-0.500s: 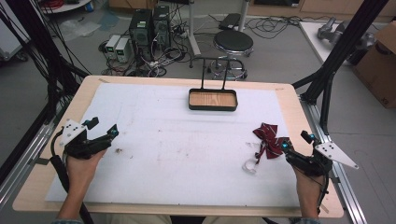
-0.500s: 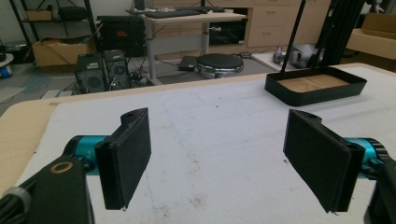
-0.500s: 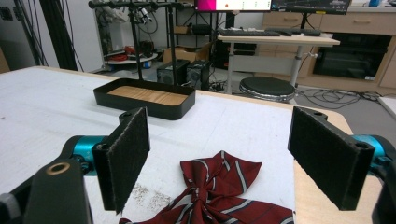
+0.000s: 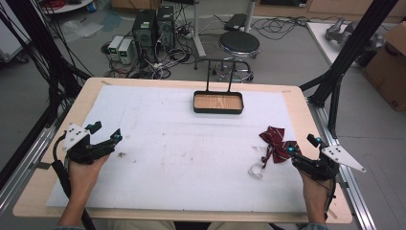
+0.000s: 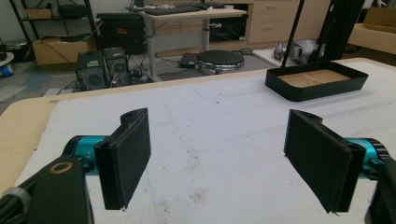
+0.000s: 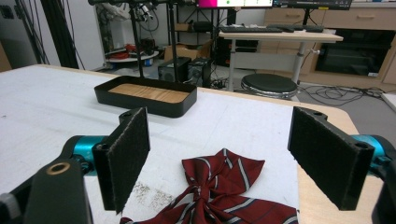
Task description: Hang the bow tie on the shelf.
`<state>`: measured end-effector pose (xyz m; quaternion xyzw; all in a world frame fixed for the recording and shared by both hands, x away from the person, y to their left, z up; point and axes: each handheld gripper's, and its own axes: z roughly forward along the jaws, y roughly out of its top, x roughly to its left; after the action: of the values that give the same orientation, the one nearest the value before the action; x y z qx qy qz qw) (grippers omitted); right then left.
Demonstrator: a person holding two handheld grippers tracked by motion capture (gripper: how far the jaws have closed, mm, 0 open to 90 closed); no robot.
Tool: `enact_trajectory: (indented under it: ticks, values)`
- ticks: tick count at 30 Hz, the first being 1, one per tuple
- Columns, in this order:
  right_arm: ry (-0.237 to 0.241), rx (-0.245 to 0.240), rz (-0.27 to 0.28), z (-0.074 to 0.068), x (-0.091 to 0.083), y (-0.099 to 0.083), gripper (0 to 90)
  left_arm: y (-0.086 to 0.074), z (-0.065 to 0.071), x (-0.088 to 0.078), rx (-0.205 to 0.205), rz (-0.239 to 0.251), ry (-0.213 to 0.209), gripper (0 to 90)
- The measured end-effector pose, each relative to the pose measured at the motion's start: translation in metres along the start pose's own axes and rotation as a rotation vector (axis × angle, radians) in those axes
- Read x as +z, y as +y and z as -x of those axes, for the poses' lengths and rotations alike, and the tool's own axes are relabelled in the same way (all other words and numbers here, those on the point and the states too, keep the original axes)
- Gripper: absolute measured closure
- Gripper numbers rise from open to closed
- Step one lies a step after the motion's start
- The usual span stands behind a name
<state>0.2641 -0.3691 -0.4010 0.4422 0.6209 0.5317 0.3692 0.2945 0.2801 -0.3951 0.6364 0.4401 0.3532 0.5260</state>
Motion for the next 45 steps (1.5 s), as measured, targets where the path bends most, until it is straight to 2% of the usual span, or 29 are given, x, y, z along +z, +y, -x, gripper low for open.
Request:
enact_trajectory:
  ticks: [7, 14, 17, 18, 24, 27, 35, 40, 41, 43, 45]
  values:
    - [0.015, 0.021, -0.011, 0.001, 0.003, -0.001, 20.3, 0.0, 0.0, 0.0, -0.003, 0.002, 0.0, 23.2]
    - [0.028, 0.026, -0.03, 0.003, 0.009, -0.003, 20.3, -0.001, 0.0, 0.001, -0.007, 0.003, 0.0, 23.1]
    - [0.035, 0.014, -0.047, 0.005, 0.015, -0.006, 22.5, -0.001, 0.0, 0.002, -0.005, 0.002, 0.0, 23.0]
    - [0.047, 0.011, -0.07, 0.006, 0.02, -0.007, 23.6, -0.001, 0.001, 0.002, -0.003, 0.0, 0.0, 23.1]
    - [0.054, 0.004, -0.102, 0.01, 0.032, -0.011, 23.6, -0.002, 0.001, 0.002, -0.004, -0.001, 0.0, 23.0]
    - [0.056, 0.013, -0.147, 0.014, 0.04, -0.016, 23.6, -0.002, 0.001, 0.003, -0.003, -0.003, -0.002, 23.0]
    - [0.071, 0.017, -0.199, 0.015, 0.051, -0.021, 24.7, -0.002, 0.002, 0.003, 0.002, -0.005, -0.004, 23.0]
    - [0.084, 0.006, -0.24, 0.014, 0.058, -0.025, 31.4, -0.002, 0.003, 0.003, -0.003, -0.003, -0.008, 23.0]
    - [0.081, -0.005, -0.273, 0.013, 0.062, -0.027, 33.9, -0.002, 0.003, 0.004, -0.003, 0.0, -0.008, 23.0]
    - [0.079, -0.011, -0.277, 0.013, 0.063, -0.028, 34.9, -0.002, 0.003, 0.004, 0.0, -0.005, -0.007, 23.0]
    - [0.076, -0.01, -0.312, 0.012, 0.07, -0.03, 39.3, -0.003, 0.003, 0.004, -0.001, -0.005, -0.009, 23.0]
